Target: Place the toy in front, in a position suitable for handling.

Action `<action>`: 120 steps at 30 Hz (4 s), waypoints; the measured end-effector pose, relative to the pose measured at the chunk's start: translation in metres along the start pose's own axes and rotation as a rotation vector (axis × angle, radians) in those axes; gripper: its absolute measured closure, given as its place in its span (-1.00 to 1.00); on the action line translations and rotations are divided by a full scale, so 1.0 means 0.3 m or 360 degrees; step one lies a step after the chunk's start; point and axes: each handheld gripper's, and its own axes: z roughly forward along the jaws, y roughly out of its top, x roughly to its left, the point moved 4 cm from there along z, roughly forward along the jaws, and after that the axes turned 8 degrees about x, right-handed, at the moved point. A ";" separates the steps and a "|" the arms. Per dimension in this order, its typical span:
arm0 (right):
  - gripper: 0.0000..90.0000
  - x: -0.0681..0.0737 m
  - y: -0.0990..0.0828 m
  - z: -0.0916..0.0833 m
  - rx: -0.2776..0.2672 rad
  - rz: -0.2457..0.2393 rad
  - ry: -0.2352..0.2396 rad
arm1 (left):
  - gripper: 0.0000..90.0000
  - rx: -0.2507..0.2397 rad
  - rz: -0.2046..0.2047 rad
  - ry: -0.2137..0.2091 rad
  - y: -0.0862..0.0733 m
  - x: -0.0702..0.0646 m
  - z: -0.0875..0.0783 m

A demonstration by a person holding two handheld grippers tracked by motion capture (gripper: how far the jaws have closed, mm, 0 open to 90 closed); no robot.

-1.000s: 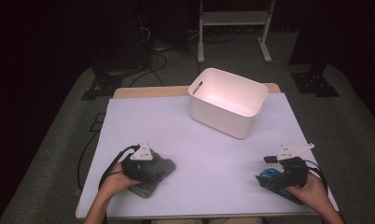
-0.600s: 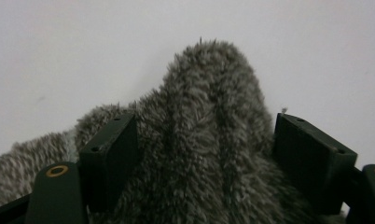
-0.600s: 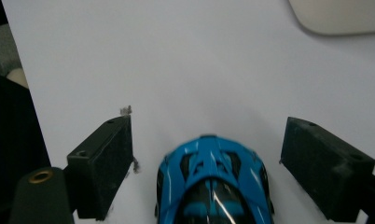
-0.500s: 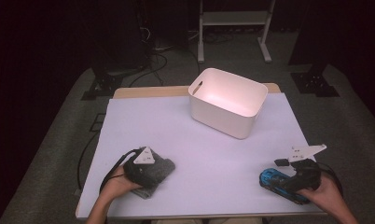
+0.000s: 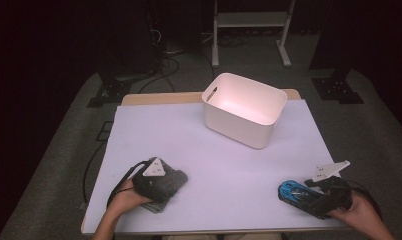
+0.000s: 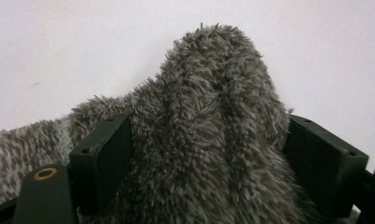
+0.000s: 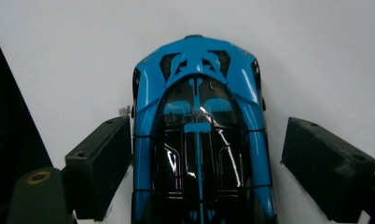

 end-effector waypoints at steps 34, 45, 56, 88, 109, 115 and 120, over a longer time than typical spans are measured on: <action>-0.45 0.026 0.000 0.027 0.0178 -0.0093 -0.0098 | -0.61 -0.0034 -0.0026 -0.0015 -0.006 0.002 0.001; -0.45 0.022 -0.005 0.025 0.0133 -0.0097 -0.0083 | -0.61 -0.0024 -0.0010 0.0000 -0.005 0.001 0.001; -0.44 0.026 0.006 0.011 0.0102 -0.0099 -0.0074 | -0.61 -0.0028 -0.0011 -0.0003 -0.005 0.000 0.002; -0.41 0.305 0.603 0.127 0.0108 -0.0787 0.0232 | -0.61 -0.0033 -0.0004 -0.0010 -0.007 0.002 0.001; -0.50 0.370 0.648 0.358 0.0136 -0.0837 0.0371 | -0.61 -0.0036 0.0002 -0.0020 -0.009 0.004 0.001; -0.60 0.347 0.636 0.337 0.0062 -0.0740 0.0454 | -0.61 -0.0039 -0.0001 -0.0024 -0.010 0.005 0.000; -0.62 0.336 0.618 0.300 0.0021 -0.0740 0.0424 | -0.61 -0.0039 -0.0002 -0.0024 -0.010 0.005 0.000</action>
